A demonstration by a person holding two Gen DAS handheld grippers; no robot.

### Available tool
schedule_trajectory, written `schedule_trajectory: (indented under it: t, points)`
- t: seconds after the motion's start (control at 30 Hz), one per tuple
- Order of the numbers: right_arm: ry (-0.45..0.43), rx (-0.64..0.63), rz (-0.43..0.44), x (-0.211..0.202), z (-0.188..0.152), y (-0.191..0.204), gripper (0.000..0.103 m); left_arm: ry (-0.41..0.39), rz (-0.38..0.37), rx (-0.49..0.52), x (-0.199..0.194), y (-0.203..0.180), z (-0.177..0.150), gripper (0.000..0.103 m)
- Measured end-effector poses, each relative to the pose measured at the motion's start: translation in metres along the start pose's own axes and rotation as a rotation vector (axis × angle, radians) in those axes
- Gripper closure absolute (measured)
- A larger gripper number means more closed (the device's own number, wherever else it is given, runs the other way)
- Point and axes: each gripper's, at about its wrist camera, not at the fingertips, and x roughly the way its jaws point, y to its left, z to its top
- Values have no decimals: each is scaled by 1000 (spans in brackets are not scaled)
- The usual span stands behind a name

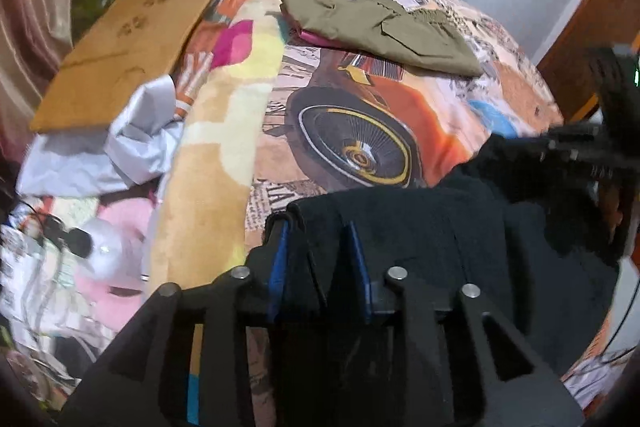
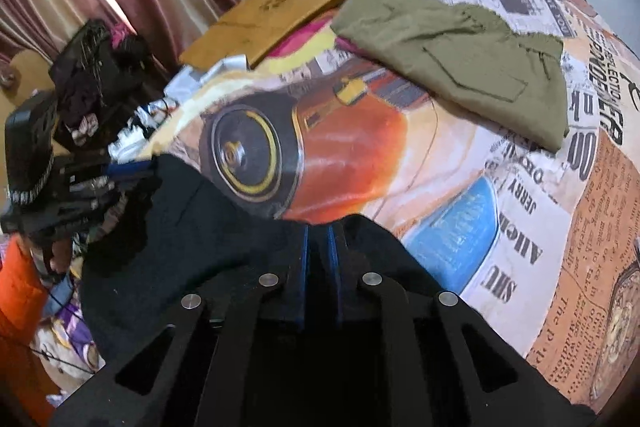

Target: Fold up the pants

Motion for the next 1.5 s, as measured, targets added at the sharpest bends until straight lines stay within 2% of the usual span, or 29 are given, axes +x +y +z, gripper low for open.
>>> schedule_trajectory:
  t: [0.1,0.2,0.3,0.43,0.53,0.73,0.8,0.87,0.97,1.1,1.2,1.5]
  points:
    - [21,7,-6,2,-3,-5,92,8,-25,-12,6,2,3,74]
    - [50,13,1,5,-6,-9,90,6,-14,15,7,-5,4,74]
    - [66,8,-6,7,-7,-11,85,-2,3,36,7,-10,4,81]
    - [55,7,-21,4,-4,-14,83,-32,33,59,0,-15,2,87]
    - [63,11,-33,7,-1,-17,75,-54,59,78,-7,-20,0,88]
    - [102,-21,-42,26,6,-12,73,-99,69,82,-19,-25,-1,90]
    - [102,-18,-36,29,8,-10,75,-129,70,92,-26,-28,-1,91]
    - [84,-21,-58,28,9,-8,95,-152,86,105,-32,-30,-2,91]
    - [32,-34,-66,20,8,-6,97,-169,102,109,-38,-31,-2,91]
    - [-49,-69,-120,4,6,1,98,-178,134,103,-40,-28,-3,91]
    - [-97,-64,-155,-4,11,0,99,-166,139,56,-36,-16,-1,91]
    - [-114,-36,-171,3,22,-7,99,-104,181,30,1,1,11,91]
